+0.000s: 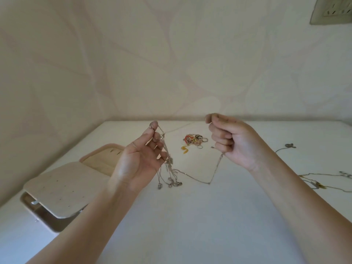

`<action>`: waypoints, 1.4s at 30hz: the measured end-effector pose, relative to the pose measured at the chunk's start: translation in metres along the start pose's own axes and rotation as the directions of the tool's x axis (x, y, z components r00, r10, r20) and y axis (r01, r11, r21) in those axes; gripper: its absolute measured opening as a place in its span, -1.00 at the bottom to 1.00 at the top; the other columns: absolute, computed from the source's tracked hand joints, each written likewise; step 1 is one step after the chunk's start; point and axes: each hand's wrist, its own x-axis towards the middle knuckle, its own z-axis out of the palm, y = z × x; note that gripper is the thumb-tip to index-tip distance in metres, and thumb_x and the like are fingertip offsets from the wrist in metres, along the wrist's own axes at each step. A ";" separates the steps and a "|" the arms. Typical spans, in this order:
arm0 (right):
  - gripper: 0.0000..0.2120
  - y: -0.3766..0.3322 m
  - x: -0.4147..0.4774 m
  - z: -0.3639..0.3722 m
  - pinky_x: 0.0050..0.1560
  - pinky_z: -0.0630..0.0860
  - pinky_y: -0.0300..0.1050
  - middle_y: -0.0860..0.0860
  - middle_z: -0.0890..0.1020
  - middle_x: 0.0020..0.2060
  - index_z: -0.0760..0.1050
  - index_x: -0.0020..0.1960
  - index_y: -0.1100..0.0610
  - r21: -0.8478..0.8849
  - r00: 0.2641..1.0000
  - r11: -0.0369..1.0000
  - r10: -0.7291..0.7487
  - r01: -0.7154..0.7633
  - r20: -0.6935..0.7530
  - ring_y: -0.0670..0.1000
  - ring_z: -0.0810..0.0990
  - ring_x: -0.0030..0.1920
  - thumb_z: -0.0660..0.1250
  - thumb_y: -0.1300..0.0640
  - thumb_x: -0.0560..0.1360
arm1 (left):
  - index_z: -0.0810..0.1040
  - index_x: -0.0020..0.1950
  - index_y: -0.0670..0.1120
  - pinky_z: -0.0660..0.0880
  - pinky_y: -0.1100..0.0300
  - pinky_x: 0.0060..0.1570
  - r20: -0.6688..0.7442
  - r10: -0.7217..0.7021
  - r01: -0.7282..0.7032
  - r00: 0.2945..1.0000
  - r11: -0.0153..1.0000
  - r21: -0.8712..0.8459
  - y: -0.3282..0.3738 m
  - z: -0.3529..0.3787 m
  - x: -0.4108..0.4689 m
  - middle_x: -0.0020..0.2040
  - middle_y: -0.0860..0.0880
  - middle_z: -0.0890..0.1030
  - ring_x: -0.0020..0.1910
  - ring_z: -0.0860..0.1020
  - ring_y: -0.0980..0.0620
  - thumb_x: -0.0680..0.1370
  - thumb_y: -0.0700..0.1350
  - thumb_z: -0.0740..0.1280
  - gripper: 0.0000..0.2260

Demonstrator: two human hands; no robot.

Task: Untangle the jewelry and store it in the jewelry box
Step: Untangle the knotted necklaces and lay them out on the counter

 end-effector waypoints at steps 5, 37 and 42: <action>-0.88 -0.010 0.003 -0.024 -0.59 -0.02 -0.29 -0.13 0.18 -0.57 0.44 -0.16 0.12 0.028 0.988 0.998 -0.043 0.048 -0.148 -0.16 0.09 -0.59 0.17 0.17 0.53 | 0.66 0.02 0.00 0.31 0.21 -0.08 -0.085 0.062 -0.053 0.994 0.993 0.101 0.003 -0.004 0.002 -0.32 0.12 0.45 -0.22 0.44 0.15 0.54 -0.14 0.21 -0.77; -0.77 -0.003 0.009 -0.092 -0.25 0.32 -0.16 0.10 0.35 -0.40 0.30 -0.32 0.26 -0.644 0.595 0.252 -0.248 -0.723 -0.765 0.15 0.42 -0.20 0.13 0.40 0.50 | 0.59 0.02 -0.07 -0.01 0.33 -0.57 -0.139 -0.128 0.148 0.982 0.979 0.140 -0.020 -0.001 -0.001 -0.50 0.10 0.11 -0.59 0.10 0.19 0.59 -0.17 0.15 -0.78; -0.74 -0.002 0.008 -0.090 -0.34 0.26 -0.22 0.11 0.37 -0.41 0.27 -0.37 0.25 -0.655 0.638 0.124 -0.150 -0.746 -0.755 0.03 0.33 -0.41 0.13 0.41 0.48 | 0.59 0.08 0.01 -0.03 0.31 -0.56 -0.145 -0.134 0.166 0.980 0.957 0.238 -0.023 0.002 -0.002 -0.52 0.11 0.11 -0.62 0.08 0.20 0.61 -0.12 0.16 -0.79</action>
